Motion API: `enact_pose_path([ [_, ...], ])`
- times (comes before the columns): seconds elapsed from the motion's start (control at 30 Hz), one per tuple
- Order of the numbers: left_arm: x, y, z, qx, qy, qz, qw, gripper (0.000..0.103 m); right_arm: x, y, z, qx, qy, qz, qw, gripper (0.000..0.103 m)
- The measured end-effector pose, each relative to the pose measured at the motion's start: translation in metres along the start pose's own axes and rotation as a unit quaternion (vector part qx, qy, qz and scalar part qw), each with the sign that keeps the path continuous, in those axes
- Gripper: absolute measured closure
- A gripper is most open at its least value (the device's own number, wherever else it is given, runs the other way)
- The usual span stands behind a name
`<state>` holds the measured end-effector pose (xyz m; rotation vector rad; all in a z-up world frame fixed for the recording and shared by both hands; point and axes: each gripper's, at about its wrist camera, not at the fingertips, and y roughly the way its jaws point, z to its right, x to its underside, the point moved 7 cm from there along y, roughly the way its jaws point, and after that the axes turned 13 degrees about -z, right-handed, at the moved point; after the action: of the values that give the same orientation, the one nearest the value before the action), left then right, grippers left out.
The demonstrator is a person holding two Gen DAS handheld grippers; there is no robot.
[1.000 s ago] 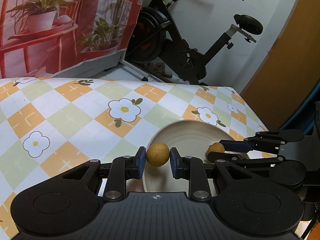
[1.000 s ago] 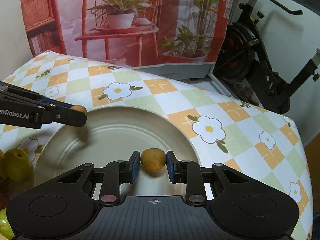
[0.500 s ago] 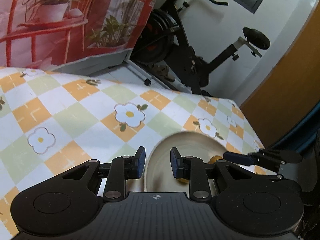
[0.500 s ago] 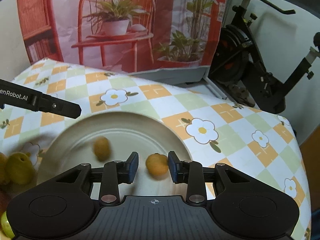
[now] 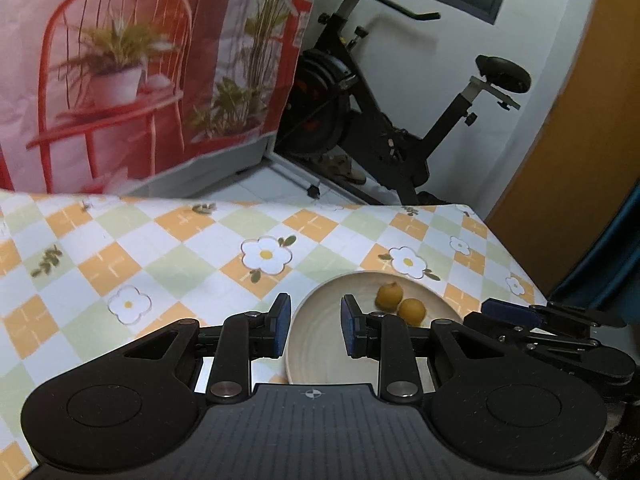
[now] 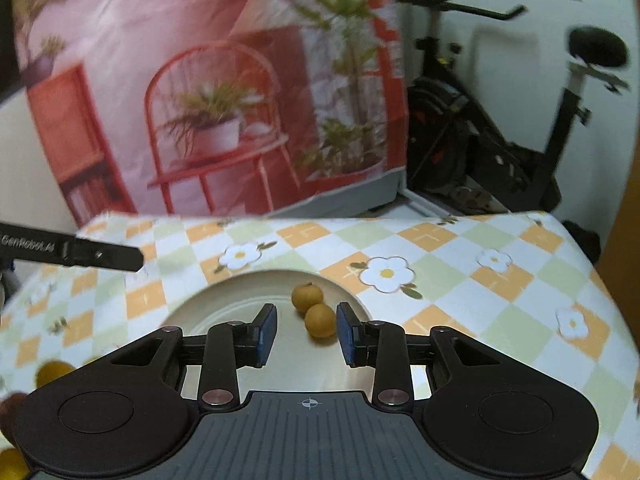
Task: Organize fruits
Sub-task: 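Carry both small brown fruits over the beige plate and open both grippers, then lift both grippers away from the plate back toward the fruit cluster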
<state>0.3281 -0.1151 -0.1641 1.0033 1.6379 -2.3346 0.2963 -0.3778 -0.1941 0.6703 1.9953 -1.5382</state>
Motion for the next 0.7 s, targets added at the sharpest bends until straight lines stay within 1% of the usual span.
enact_pose_path([
  [0.1, 0.002, -0.013, 0.011, -0.013, 0.020, 0.010, 0.9997, 0.074, 0.009, -0.014, 0.010, -0.009, 0.033, 0.026, 0.999, 0.072],
  [0.23, 0.010, -0.023, 0.024, -0.024, 0.032, 0.014, 0.9991, 0.074, 0.022, -0.027, 0.026, -0.020, 0.082, 0.057, 0.995, 0.071],
  [0.33, 0.017, -0.027, 0.032, -0.038, 0.042, 0.008, 0.9984, 0.074, 0.034, -0.033, 0.039, -0.019, 0.116, 0.085, 0.989, 0.071],
  [0.43, 0.025, -0.029, 0.038, -0.047, 0.054, -0.002, 0.9974, 0.074, 0.048, -0.038, 0.052, -0.019, 0.147, 0.103, 0.984, 0.071],
  [0.53, 0.031, -0.033, 0.042, -0.054, 0.071, -0.003, 0.9960, 0.074, 0.057, -0.040, 0.060, -0.018, 0.160, 0.109, 0.981, 0.071],
  [0.6, 0.032, -0.035, 0.043, -0.055, 0.077, 0.001, 0.9955, 0.074, 0.058, -0.041, 0.061, -0.013, 0.155, 0.107, 0.982, 0.071],
  [0.7, 0.033, -0.036, 0.042, -0.047, 0.065, 0.008, 0.9968, 0.074, 0.055, -0.044, 0.056, -0.007, 0.138, 0.105, 0.985, 0.071],
])
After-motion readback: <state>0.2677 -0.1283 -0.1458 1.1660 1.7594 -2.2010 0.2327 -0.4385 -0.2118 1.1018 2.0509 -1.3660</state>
